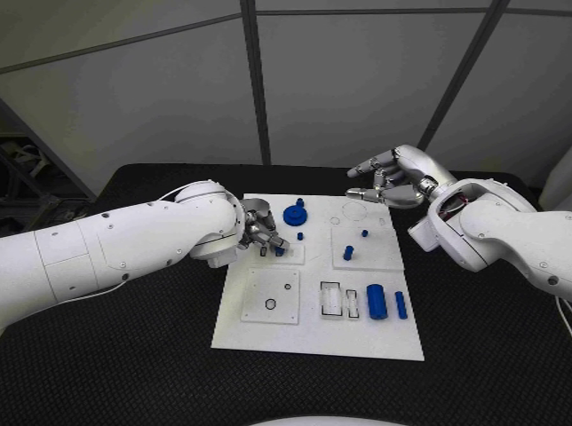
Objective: Assemble the parts on the task board
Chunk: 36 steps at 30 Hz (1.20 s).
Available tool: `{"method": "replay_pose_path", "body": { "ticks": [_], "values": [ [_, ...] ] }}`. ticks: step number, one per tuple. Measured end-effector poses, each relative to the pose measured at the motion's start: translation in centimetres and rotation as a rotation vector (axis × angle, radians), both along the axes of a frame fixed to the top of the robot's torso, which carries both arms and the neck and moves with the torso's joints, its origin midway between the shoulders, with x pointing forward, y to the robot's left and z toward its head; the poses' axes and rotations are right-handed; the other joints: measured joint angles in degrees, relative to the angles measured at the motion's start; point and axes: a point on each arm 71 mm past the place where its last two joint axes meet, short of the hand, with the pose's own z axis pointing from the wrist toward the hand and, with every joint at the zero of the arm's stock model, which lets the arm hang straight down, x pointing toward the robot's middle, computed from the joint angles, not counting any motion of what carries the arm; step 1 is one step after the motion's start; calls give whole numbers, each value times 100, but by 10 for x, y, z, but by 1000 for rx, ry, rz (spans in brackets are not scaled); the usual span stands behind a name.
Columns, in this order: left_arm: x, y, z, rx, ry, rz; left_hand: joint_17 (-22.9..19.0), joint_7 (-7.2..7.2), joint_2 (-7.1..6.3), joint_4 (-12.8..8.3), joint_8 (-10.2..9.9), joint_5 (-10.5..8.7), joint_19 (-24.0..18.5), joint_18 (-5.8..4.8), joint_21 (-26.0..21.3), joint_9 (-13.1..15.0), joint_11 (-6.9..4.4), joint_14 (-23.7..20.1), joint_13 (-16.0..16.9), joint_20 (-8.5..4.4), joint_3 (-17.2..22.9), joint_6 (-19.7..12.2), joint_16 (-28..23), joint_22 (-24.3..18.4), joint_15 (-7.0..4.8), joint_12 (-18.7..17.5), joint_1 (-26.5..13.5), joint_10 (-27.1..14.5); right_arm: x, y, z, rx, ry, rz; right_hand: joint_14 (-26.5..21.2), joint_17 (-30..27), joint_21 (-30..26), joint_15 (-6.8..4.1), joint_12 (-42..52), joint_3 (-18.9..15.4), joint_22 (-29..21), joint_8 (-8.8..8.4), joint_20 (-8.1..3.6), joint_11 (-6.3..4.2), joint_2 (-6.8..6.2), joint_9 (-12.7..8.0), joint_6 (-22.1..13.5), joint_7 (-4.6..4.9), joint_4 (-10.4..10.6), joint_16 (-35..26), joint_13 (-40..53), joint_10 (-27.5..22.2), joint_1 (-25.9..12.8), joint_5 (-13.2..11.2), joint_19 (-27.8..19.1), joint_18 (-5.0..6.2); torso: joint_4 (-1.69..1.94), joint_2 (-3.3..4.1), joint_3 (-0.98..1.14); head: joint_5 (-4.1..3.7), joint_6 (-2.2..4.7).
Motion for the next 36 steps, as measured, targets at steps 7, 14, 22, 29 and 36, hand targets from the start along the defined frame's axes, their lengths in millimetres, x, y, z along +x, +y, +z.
{"method": "replay_pose_path", "body": {
  "ticks": [7, 14, 22, 29, 36],
  "values": [
    [0, 0, -1, 11, 9, -4, 0, 0, 0, 6, -5, 4, 0, -1, 23, 6, 0, 15, 7, 0, 6, 0, 0, 7, -14, -1, 0, 2, 0, 0, 0, -1, 0, 2, 0, 0, 0, 0, 0, 0, 0, 0, 0, 0, 0, 0, 0, 0, 0, 0, 0, 0, 0, 0, 0, 0, -3, 3, -1, -12, 3],
    [0, 1, -2, 19, 12, 0, 0, 0, 1, 6, -21, 25, 0, -1, 23, 14, 6, 15, 11, 0, 6, 0, 0, 7, -14, -1, -1, 9, 0, 0, 0, -2, 1, 2, 0, 0, 0, 0, 0, 0, 0, 0, 0, 0, 0, 0, 0, 0, 0, 0, -1, 0, 0, 0, 0, 0, -3, 3, -1, -19, -7],
    [0, 3, -2, 26, 18, 0, 0, 0, 2, 31, 2, 24, 0, 0, 23, 9, 2, 21, 11, 0, 31, 0, -1, 7, -8, -11, -2, 15, 0, 1, 0, -3, 1, 4, 0, 0, 0, 0, 0, 0, 0, 0, 0, 0, 0, -1, 0, 0, 0, 0, 5, 0, 0, 0, 0, 0, -2, 3, -1, -13, -27],
    [-1, 3, -2, 29, 22, -4, 0, 12, 10, 47, 0, 22, 0, -1, 23, 47, 2, 21, 20, 0, 47, 12, -1, 15, -7, -11, -10, 16, 0, 1, 0, -4, 2, 5, 0, 0, 0, 0, 0, 0, 0, 0, 0, 0, 0, -5, 0, 0, 0, 0, 4, -1, 0, 0, 0, 0, 1, 2, 0, -6, -37],
    [-1, 3, -2, 30, 24, -5, 0, 20, 16, 61, -4, 16, 0, -1, 22, 52, 0, 22, 20, 0, 61, 20, -1, 18, -6, -12, -18, 19, 0, 1, 0, -4, 2, 6, 0, 0, 0, 0, 0, 0, 0, 0, 0, 0, 0, -4, 0, 0, 0, 0, 4, -1, 0, 0, 0, 0, 2, 1, 2, -4, -37]
  ]
}}
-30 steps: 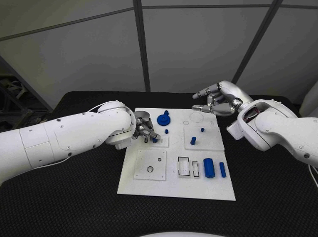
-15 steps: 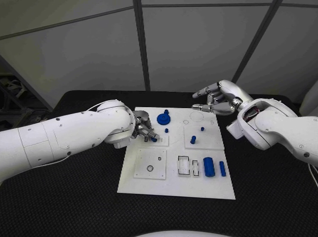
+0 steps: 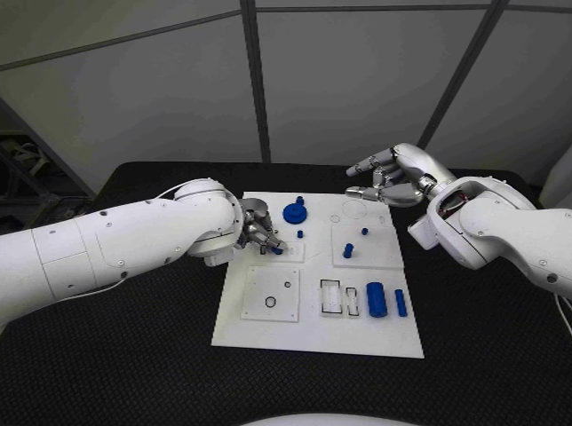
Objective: Assemble the parts on the task board
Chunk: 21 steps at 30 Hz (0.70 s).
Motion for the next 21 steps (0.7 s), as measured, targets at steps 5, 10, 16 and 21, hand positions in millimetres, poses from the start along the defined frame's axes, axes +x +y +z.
{"method": "replay_pose_path", "body": {
  "ticks": [5, 10, 16, 21],
  "values": [
    [1, -2, -1, 2, 2, -1, 0, 0, -14, 48, -32, -13, 0, 0, 0, 45, 18, 2, 26, 0, 48, 1, 14, 27, 3, -16, -14, 21, 0, 0, 0, 0, 0, 1, 0, 0, 0, 0, 0, 0, 0, 0, 0, 0, 0, 0, 0, 0, 0, 0, 0, 0, 0, 0, 0, 0, 0, 0, 1, 1, -5],
    [2, -4, -1, 8, 4, 0, 0, -42, -128, 102, -32, -17, 0, 1, 22, 88, -1, 9, 55, 0, 104, 103, 24, 62, 10, -22, -188, 63, 0, 1, 0, 0, 1, 2, 0, 0, 0, 0, 0, 0, 0, 0, 0, 0, 0, 0, 0, 0, 0, 0, 0, 0, 0, 0, 0, 0, -3, 1, 3, -2, -15],
    [3, -6, -3, 18, 13, -4, 0, -81, -205, -16, -55, -154, 22, 0, 22, 131, -20, -14, 125, -22, 354, 185, 66, 101, -11, -18, -422, 85, 0, 1, 0, -1, 1, 3, 0, 0, 0, 0, 0, 0, 0, 0, 0, 0, 0, 0, 0, 0, 0, 0, -1, 0, 0, 0, 0, 0, -3, 2, 3, -9, -30],
    [3, -7, -5, 26, 19, -8, 0, -103, -291, -156, -85, -204, 42, 0, 45, 175, -20, -11, 142, -42, 620, 246, 66, 139, -14, -16, -636, 86, 0, 1, 0, -1, 2, 3, 0, 0, 0, 0, 0, 0, 0, 0, 0, 0, 0, 1, 0, 0, 0, 0, -1, 0, 0, 0, 0, 0, -4, 2, 3, -15, -48]
  ]
}}
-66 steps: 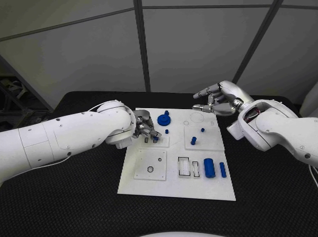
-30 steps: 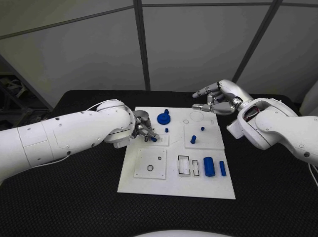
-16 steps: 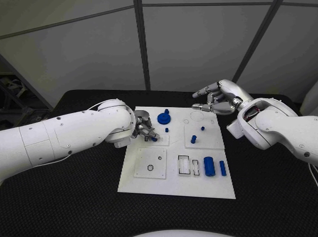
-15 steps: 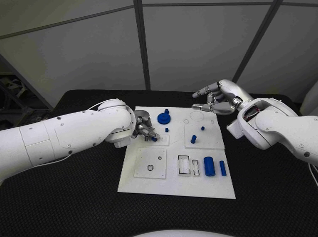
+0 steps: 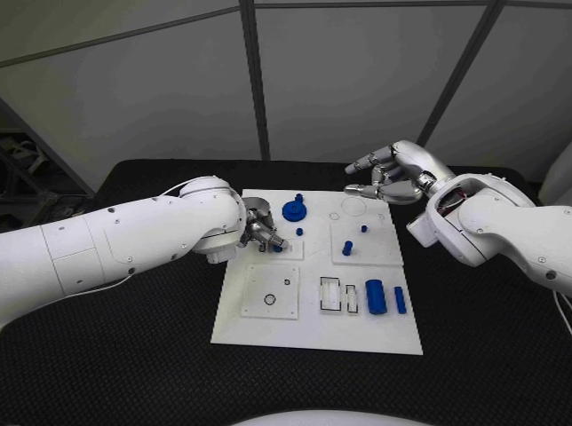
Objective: Assemble the parts on the task board
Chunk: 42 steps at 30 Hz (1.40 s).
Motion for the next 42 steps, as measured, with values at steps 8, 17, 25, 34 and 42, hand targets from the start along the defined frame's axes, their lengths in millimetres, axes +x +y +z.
{"method": "replay_pose_path", "body": {
  "ticks": [8, 17, 25, 34, 42],
  "values": [
    [2, -2, -1, 7, 2, -1, 0, -21, -58, -153, -25, -81, 55, -7, 45, 58, -1, 19, 22, -12, 354, 62, 23, 98, -22, 46, -272, 16, 0, 0, 0, 0, 1, 1, 0, 0, 0, 0, 0, 0, 0, 0, 0, 0, 0, 0, 0, 0, 0, 0, 0, 0, 0, 0, 0, 0, 0, 0, -2, -4, -8],
    [4, -2, -1, 8, 0, 5, 0, -40, -98, -93, -44, -153, 103, -8, 89, 129, -21, 0, 21, -19, 510, 122, 67, 203, -41, 115, -446, -4, 0, 0, 0, -1, 1, 1, 0, 0, 0, 0, 0, 0, 0, 0, 0, 0, 0, 0, 0, 0, 0, 0, -1, 0, 0, 0, 0, 0, 0, 0, -3, -10, -14],
    [4, -2, -2, 10, 2, 7, 0, -52, -228, 244, -72, -803, 136, -356, 123, 224, -26, -20, 21, -28, 312, 236, 90, 281, -63, 141, -633, -7, 0, 0, 0, -2, 2, 1, 0, -11, 0, 0, 0, 0, 0, 0, 0, 0, 11, 0, 0, 0, 0, 0, -1, 0, -11, 0, 0, 0, 1, 0, -2, -18, -25],
    [4, -2, -4, 12, 4, 9, 0, -52, -339, 611, -109, -1500, 175, -353, 155, 321, -41, -2, 18, -29, 62, 317, 112, 363, -83, 201, -743, -23, 0, 0, 0, -3, 3, 1, 0, -31, -3, 0, 0, -15, 0, 0, 0, 0, 23, -5, 0, 0, 15, -32, -6, 0, -23, 0, 0, 1, 3, -3, -2, -26, -29],
    [5, 0, -4, 11, 0, 17, 0, -51, -385, 716, -131, -1882, 195, -1, 155, 385, -53, -2, 19, -50, -80, 358, 134, 399, -83, 201, -789, -36, 0, -1, 0, -4, 3, -1, 0, -42, -23, 0, 0, -30, 0, -30, 0, 0, 34, -11, 0, 0, 30, -43, -11, 0, -76, 0, 0, 0, 4, -3, -2, -31, -20]
  ]
}}
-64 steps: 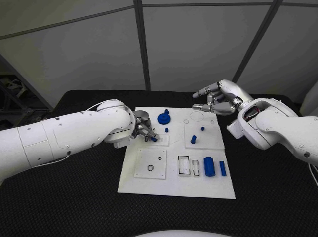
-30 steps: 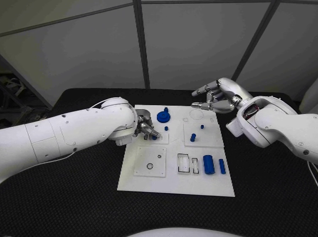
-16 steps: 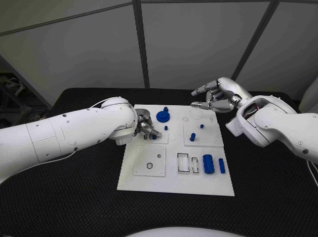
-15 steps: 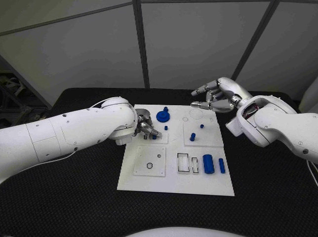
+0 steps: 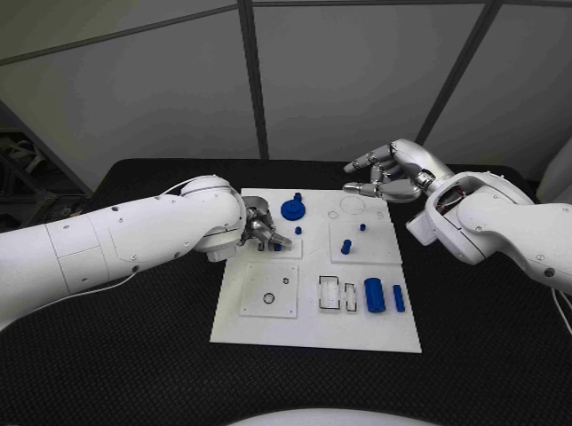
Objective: Assemble the parts on the task board
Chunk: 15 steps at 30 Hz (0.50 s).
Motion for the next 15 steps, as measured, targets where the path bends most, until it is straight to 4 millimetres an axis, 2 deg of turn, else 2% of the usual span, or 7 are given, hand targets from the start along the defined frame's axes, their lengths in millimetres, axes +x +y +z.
{"method": "replay_pose_path", "body": {
  "ticks": [4, 5, 8, 9, 10, 14, 15],
  "values": [
    [0, 2, 0, -2, -3, 6, 0, 0, -11, 7, 0, -4, 0, -13, 0, 7, 0, 0, 0, 0, -21, 0, 0, 0, 0, 3, -11, 0, 0, -1, 0, -1, 0, -2, 0, -5, 0, 0, 0, -14, 0, 0, 0, 0, -19, 0, 0, 0, 14, -11, 0, 0, -19, 0, 0, 0, 0, 0, 0, -1, 2],
    [0, 3, 0, -2, -4, 7, 0, 0, -23, 4, -7, -25, 0, -359, 0, 8, 0, 0, 0, 0, -36, 0, 0, -2, 0, 39, -23, 0, 0, -1, 0, -1, 0, -2, 0, -5, 0, 0, 0, -14, 0, 0, 0, 0, 5, -6, 0, 0, 14, -11, 0, 0, -42, 0, 0, 0, 0, 0, -1, -1, 2],
    [-1, 4, 1, -4, -7, 10, 0, 0, -37, 4, -23, -38, 0, -351, 0, 25, 0, 0, 0, 0, -64, -1, 0, -20, 0, 47, -37, 0, 0, -2, 0, -1, 1, -3, 0, -5, 0, 0, 0, -14, 0, 0, 0, 0, 10, -6, 0, 0, 14, -11, 0, 0, -47, 0, 0, 0, 0, 1, -3, -1, 6],
    [-2, 4, 1, -5, -8, 10, 0, 0, -37, 5, -23, -50, 0, -208, 0, 31, 0, 0, 0, 0, -88, -1, 0, -28, 0, 47, -37, -1, 0, -2, 0, -1, 1, -3, 0, -5, 0, 0, 0, -15, 0, 0, 0, 0, 10, -6, 0, 0, 14, -11, 0, 0, -47, 0, 0, 0, 0, 1, -3, -4, 9],
    [-2, 5, 1, -7, -9, 11, 0, 0, -37, 0, -23, -61, 0, -2, 0, 34, 0, 0, 0, 0, -93, -1, 0, -31, 0, 47, -37, -1, 0, -2, 0, -2, 1, -4, 0, -5, 0, 0, 0, -19, 0, 0, 0, 0, -11, -6, 0, 0, 19, -11, 1, 0, -68, 0, 0, 0, 0, 1, -3, -6, 10],
    [-1, 6, 8, -23, -21, 17, 0, 0, -68, 7, -23, -61, 0, -8, 0, 52, 1, 0, 0, 0, -131, -1, 0, -34, 1, 47, -68, -1, 0, -3, 0, -2, 1, -5, 0, -5, 0, 0, 0, -47, 0, 0, 0, 0, 11, -12, 0, 0, 12, -11, 1, 0, -108, 0, 0, 0, 1, 1, -3, -9, 18],
    [0, 6, 10, -27, -24, 18, 0, 1, -83, 24, -23, -61, 0, -288, 0, 58, 1, 0, 0, 0, -148, -1, 0, -40, 1, 47, -83, -1, 0, -3, 0, -2, 1, -5, 0, -5, 0, 0, 0, -47, 0, 0, 0, 0, -1, -12, 0, 0, 12, -11, 1, 0, -120, 0, 0, 0, 1, 1, -3, -9, 18]
  ]
}}
